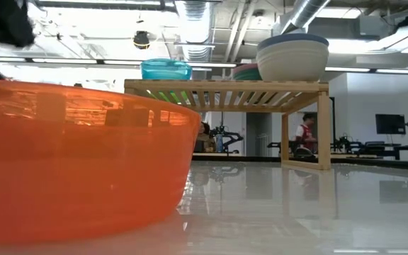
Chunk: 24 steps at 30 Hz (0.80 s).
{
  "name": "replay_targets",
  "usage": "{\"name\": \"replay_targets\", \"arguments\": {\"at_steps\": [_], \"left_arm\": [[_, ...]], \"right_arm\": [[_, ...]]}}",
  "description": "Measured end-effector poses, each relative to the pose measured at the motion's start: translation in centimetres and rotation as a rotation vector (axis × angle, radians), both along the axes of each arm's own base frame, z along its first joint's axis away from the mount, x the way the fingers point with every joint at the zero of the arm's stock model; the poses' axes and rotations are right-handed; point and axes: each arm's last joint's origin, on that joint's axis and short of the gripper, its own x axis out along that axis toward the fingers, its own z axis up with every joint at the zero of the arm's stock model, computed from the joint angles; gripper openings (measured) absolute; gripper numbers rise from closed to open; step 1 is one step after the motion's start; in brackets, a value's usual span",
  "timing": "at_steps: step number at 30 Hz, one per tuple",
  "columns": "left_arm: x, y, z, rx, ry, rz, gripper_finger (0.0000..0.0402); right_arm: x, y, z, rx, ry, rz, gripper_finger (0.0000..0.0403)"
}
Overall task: Place and stack bowls onto a shelf
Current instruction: Stack the small pink bowl on top of the small green bowl on the shelf
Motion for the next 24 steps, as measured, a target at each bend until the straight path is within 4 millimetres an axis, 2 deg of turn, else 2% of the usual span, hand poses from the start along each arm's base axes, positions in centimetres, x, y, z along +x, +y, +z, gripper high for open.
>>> {"name": "replay_targets", "arguments": {"at_steps": [3, 6, 11, 16, 21, 24], "left_arm": [[-0.6, 2.3, 3.2, 0.064, -0.011, 0.108, 0.0001], [-1.4, 5.2, 6.9, 0.158, -0.071, 0.308, 0.0], [-2.3, 9.3, 13.5, 0.378, -0.365, 0.676, 0.0], [-2.0, 11.5, 18.8, 0.722, -0.601, 0.788, 0.0], [-0.7, 12.3, 21.9, 1.022, -0.632, 0.783, 0.0], [-0.1, 12.6, 22.2, 1.243, -0.54, 0.769, 0.0]], "right_arm": [[0.2, -0.4, 0.2, -0.026, -0.022, -0.017, 0.0069], [0.4, -0.7, 0.4, -0.088, -0.056, -0.077, 0.0069], [2.9, -1.0, -0.1, -0.251, -0.118, -0.135, 0.0069], [6.2, -2.2, 0.0, -0.363, -0.269, -0.124, 0.0072], [8.8, -3.7, -0.4, -0.515, -0.336, -0.127, 0.0106], [8.8, -4.2, -0.2, -0.569, -0.33, -0.15, 0.0141]]}}
